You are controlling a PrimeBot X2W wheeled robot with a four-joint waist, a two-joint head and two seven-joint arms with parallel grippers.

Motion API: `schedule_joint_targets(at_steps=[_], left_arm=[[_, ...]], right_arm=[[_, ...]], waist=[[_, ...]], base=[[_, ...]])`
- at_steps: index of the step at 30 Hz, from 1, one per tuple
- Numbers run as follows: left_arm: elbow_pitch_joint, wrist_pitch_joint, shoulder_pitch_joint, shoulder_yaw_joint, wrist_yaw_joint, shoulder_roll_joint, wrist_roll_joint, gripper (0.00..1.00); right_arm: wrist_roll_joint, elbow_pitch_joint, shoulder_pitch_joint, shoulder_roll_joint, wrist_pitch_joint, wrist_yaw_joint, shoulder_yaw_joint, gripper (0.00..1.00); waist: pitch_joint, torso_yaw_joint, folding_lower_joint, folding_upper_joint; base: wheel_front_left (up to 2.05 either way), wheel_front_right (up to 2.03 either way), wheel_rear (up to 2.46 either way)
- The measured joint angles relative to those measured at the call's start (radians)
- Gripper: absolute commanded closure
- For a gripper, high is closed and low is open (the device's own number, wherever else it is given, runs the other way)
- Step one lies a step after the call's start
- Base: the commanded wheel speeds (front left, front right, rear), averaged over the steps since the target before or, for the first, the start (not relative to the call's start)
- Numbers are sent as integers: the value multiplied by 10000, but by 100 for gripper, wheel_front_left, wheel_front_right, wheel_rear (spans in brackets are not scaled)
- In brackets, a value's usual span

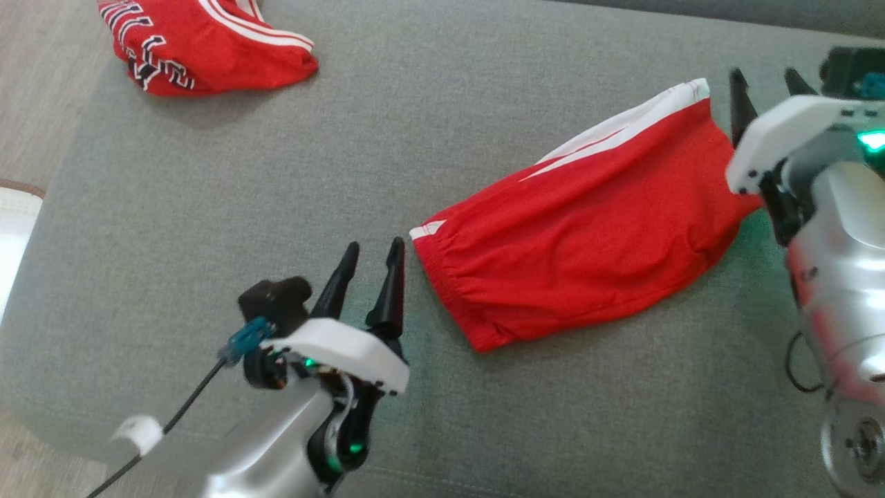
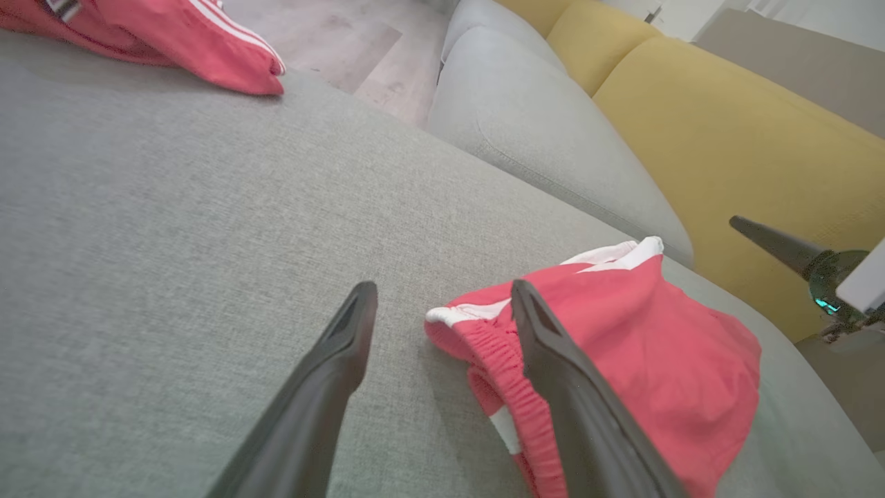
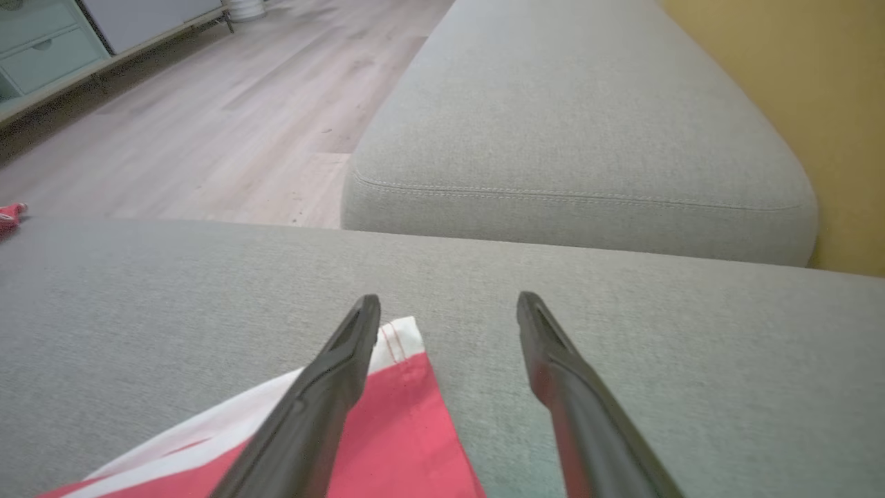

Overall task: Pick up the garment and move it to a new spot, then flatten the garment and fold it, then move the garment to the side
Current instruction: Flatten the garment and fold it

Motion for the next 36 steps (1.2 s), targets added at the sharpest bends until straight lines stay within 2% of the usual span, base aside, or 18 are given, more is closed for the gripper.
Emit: schedule_joint_targets(at_steps=[6,10,16,17,18,19,20,21,22,25,30,36], left_arm=[[-1319,-44,874,779,619,548,629,0],[-1969,-46,1530,1396,917,656,957,0],[-2429,-46,2199,2079,1055,788,1358,0],[-2491,-46,2265,2171,1053,788,1411,0],[-2529,-46,2311,2222,1053,796,1413,0],[-2554,-46,2333,2249,1053,807,1450,0],[-2598,-46,2358,2284,1053,809,1488,0],[-2638,-46,2388,2313,1053,807,1488,0],[-2648,-46,2430,2353,1051,807,1494,0],[-2654,-48,2521,2499,1051,815,1593,0],[-2685,-61,2520,2552,1039,815,1728,0],[-2694,-71,2780,2694,1037,903,1749,0]], right_arm=[[525,535,332,-481,617,0,694,0],[957,763,689,-552,1122,0,1162,0],[1718,777,814,-734,1785,0,1743,0],[1847,744,812,-756,1900,0,1831,6],[1990,690,811,-779,2033,0,1927,23],[2150,650,811,-790,2159,0,2034,56],[2330,600,811,-794,2330,0,2132,71],[2535,550,811,-790,2522,0,2211,91],[2727,493,814,-780,2681,0,2303,100],[3233,221,895,-746,2847,0,2529,100],[3774,-295,1374,-738,2439,0,2732,100],[4723,-1358,2261,-706,1465,0,2876,100]], waist=[[-119,52,0,0],[-9,163,1,0],[170,418,0,0],[181,454,0,0],[186,488,0,0],[183,512,1,0],[172,526,1,0],[157,532,1,0],[138,531,0,0],[86,461,1,0],[-18,209,2,0],[-428,-633,1,0]], base=[[0,0,0],[0,0,0],[0,0,0],[0,0,0],[0,0,0],[0,0,0],[0,0,0],[0,0,0],[0,0,0],[0,0,0],[0,0,0],[0,0,0]])
